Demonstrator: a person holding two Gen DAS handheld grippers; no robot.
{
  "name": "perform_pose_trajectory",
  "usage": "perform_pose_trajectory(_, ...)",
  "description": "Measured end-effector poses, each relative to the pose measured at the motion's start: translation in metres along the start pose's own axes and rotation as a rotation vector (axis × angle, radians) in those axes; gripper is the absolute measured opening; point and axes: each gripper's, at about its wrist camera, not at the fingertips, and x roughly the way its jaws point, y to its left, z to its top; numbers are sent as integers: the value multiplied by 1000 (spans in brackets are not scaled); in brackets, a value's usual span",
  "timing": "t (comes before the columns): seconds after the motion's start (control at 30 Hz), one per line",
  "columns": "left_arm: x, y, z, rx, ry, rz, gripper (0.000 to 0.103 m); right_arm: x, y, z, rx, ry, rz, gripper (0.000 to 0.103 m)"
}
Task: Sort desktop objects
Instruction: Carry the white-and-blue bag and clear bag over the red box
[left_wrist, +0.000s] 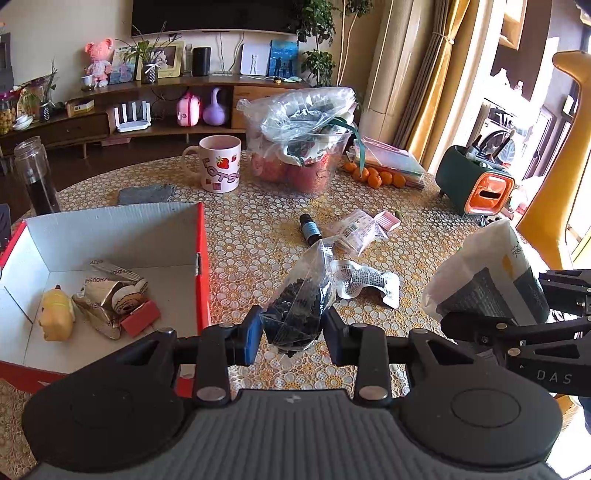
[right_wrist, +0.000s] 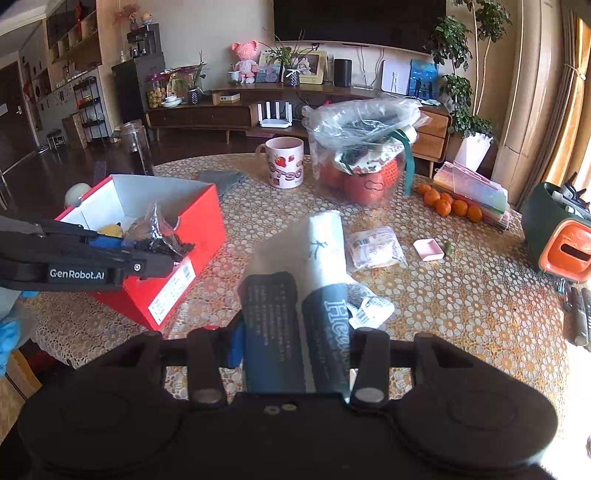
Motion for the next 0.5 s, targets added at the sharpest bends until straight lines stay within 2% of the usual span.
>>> perform_pose_trajectory(0.5, -34, 71, -7, -54, -30, 84, 34, 22, 93, 31, -31, -24, 42, 44)
